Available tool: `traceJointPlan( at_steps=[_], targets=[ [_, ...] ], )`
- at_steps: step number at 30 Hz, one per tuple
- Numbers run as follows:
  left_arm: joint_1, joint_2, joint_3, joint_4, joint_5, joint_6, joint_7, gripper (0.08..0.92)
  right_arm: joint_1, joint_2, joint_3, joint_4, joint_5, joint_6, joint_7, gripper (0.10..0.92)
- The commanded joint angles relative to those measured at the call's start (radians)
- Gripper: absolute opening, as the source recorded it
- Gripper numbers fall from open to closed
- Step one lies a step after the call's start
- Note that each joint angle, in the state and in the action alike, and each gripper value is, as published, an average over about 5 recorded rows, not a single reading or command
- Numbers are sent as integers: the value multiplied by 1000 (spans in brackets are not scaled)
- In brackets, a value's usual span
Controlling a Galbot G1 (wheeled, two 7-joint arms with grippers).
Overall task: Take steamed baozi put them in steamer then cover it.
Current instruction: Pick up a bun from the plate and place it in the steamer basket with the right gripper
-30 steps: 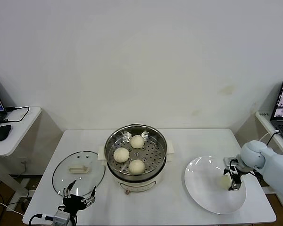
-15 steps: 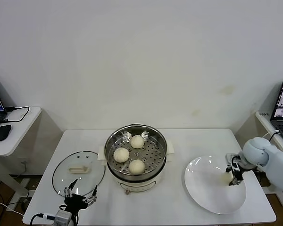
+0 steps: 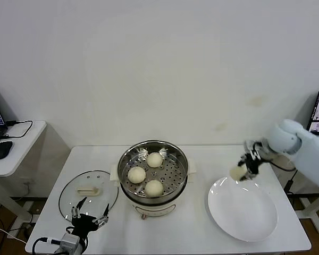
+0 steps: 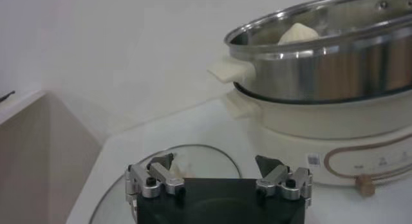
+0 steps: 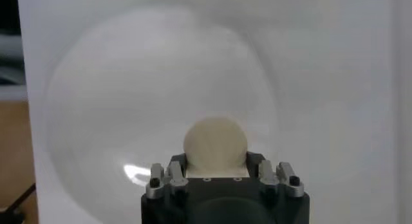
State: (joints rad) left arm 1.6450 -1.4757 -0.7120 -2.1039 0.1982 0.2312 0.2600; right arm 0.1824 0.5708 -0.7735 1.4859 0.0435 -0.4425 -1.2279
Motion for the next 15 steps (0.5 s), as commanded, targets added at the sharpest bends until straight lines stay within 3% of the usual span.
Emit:
traceJointPlan(
  at_steps=[1,15],
  targets=[
    [-16,8,-15,-10,-11,-2,-1,823,459,239,-274,-13,294,-115,-24,568],
    [-34,6,-33,-33,-48,2,4,823,420,474,-367,-92,335,-161,-2,568]
  ],
)
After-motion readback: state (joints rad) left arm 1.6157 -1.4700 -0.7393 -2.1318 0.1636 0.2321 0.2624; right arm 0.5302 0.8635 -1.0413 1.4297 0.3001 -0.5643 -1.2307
